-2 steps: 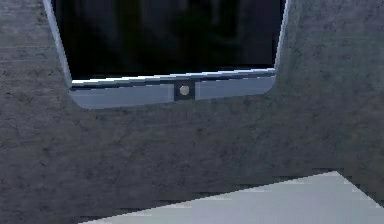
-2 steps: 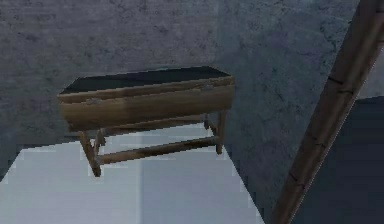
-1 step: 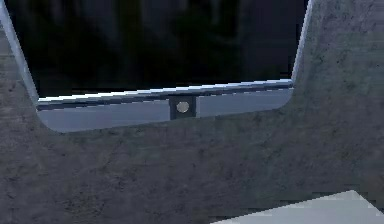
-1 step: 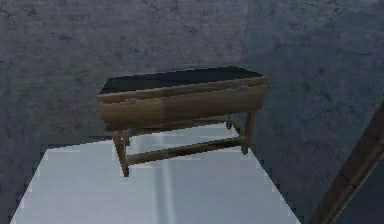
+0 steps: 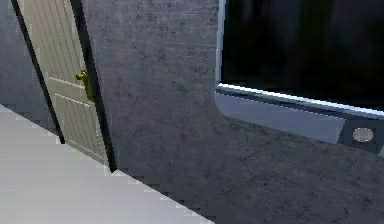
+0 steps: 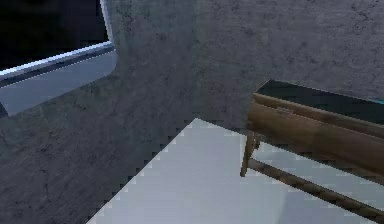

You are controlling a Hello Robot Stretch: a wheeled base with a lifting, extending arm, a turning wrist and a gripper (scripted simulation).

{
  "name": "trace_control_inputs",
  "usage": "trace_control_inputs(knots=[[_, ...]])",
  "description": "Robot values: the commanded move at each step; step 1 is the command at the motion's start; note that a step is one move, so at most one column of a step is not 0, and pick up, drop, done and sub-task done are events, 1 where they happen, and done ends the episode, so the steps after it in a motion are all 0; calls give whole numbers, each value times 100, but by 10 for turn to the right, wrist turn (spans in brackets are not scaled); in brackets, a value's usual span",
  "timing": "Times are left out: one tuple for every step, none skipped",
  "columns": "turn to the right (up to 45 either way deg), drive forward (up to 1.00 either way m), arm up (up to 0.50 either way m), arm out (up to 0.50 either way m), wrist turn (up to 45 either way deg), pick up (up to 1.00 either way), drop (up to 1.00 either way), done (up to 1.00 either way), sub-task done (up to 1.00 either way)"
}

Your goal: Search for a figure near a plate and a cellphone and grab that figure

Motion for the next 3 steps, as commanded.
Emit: trace_control_inputs(knots=[[0, 30, 0, 0, 0, 0, 0, 0, 0], [-300, 0, 0, 0, 0, 0, 0, 0, 0], [0, 65, 0, 0, 0, 0, 0, 0, 0]])
